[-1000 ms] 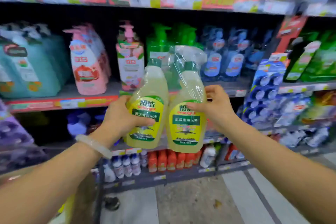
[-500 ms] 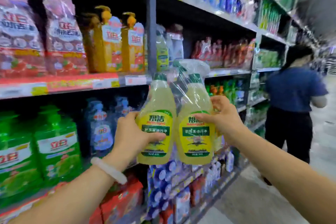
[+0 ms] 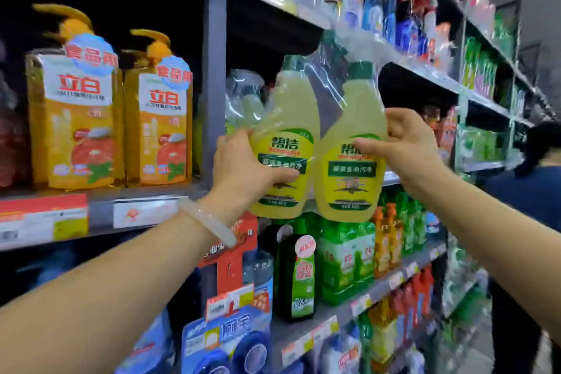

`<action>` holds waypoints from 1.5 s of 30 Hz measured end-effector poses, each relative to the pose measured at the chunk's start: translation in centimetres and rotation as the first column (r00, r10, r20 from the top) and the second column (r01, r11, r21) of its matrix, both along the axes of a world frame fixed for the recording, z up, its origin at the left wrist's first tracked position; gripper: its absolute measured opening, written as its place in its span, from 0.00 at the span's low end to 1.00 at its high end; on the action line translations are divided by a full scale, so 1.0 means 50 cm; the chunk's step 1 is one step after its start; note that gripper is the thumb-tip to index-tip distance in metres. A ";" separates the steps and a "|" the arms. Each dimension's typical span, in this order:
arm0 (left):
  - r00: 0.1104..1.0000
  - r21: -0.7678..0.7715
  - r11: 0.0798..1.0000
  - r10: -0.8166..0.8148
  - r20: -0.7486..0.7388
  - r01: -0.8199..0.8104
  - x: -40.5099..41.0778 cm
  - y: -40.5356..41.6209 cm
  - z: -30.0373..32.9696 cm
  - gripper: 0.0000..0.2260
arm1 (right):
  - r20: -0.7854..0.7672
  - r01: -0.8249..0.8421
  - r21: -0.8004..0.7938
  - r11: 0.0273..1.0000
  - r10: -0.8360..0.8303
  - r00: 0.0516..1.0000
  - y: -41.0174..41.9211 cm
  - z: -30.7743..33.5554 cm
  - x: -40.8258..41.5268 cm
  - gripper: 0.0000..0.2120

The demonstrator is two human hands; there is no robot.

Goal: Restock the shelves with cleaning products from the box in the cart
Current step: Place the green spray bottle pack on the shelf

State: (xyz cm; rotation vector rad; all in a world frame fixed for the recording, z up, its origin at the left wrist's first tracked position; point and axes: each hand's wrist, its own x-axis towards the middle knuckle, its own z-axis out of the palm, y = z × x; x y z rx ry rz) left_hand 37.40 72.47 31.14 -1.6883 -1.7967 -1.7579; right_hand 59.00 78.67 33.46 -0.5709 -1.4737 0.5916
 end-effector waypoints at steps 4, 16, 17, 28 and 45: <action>0.997 0.050 0.996 0.072 -0.006 -0.072 -0.019 0.091 0.045 0.46 | -0.002 -0.066 0.125 0.990 0.067 0.998 0.128 0.058 -0.041 0.27; 0.869 0.080 0.870 0.491 -0.061 -0.487 -0.032 0.259 0.081 0.40 | 0.024 -0.425 0.084 0.901 0.425 0.905 0.447 0.104 -0.196 0.24; 0.860 0.058 0.862 0.507 -0.055 -0.504 -0.039 0.265 0.078 0.40 | 0.028 -0.437 0.085 0.895 0.436 0.899 0.454 0.101 -0.210 0.25; 0.760 -0.124 0.755 0.650 0.015 -0.643 -0.108 0.287 0.053 0.35 | 0.350 -0.664 -0.119 0.738 0.657 0.668 0.526 0.056 -0.304 0.44; 0.768 -0.258 0.790 0.607 0.204 -0.556 -0.129 0.305 0.014 0.57 | 0.398 -0.553 -0.105 0.827 0.544 0.738 0.510 -0.006 -0.322 0.41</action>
